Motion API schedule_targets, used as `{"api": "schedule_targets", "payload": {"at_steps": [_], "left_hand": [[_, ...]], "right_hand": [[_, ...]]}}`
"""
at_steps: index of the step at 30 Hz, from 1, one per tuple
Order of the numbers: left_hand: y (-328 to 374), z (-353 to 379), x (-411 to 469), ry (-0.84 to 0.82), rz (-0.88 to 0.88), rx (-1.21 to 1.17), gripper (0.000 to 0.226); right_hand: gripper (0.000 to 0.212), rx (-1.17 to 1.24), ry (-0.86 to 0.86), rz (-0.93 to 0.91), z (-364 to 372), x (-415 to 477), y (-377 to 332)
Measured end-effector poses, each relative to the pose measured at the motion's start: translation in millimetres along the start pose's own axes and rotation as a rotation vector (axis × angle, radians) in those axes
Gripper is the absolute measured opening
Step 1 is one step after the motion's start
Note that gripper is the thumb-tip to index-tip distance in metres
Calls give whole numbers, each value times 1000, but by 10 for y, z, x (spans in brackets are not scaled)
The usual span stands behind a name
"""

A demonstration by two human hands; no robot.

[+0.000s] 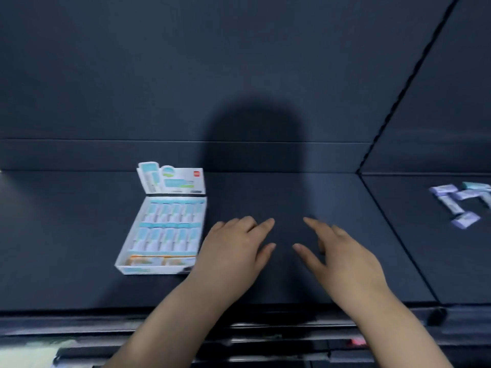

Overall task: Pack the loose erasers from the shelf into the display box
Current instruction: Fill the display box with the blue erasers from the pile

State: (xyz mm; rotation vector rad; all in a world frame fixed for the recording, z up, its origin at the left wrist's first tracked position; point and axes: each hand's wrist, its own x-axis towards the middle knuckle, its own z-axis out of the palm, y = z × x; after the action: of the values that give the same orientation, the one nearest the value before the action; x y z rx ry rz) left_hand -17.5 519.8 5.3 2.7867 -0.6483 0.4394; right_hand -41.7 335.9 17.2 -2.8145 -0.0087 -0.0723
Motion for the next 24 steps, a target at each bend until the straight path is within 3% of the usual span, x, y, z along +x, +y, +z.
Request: {"api": "schedule_targets", "payload": {"at_steps": [12,18,24], "left_hand": [[1890,534,526,23,-32,73,46],[2117,568,554,89,-41,129,51],[2169,519,692,39,57,127,45]], "right_hand": [[59,-36,-37,41,-809,-329,1934],[57,18,-18,29,-923,-441,2222],[57,9,30,106,-980,-468,2277]]}}
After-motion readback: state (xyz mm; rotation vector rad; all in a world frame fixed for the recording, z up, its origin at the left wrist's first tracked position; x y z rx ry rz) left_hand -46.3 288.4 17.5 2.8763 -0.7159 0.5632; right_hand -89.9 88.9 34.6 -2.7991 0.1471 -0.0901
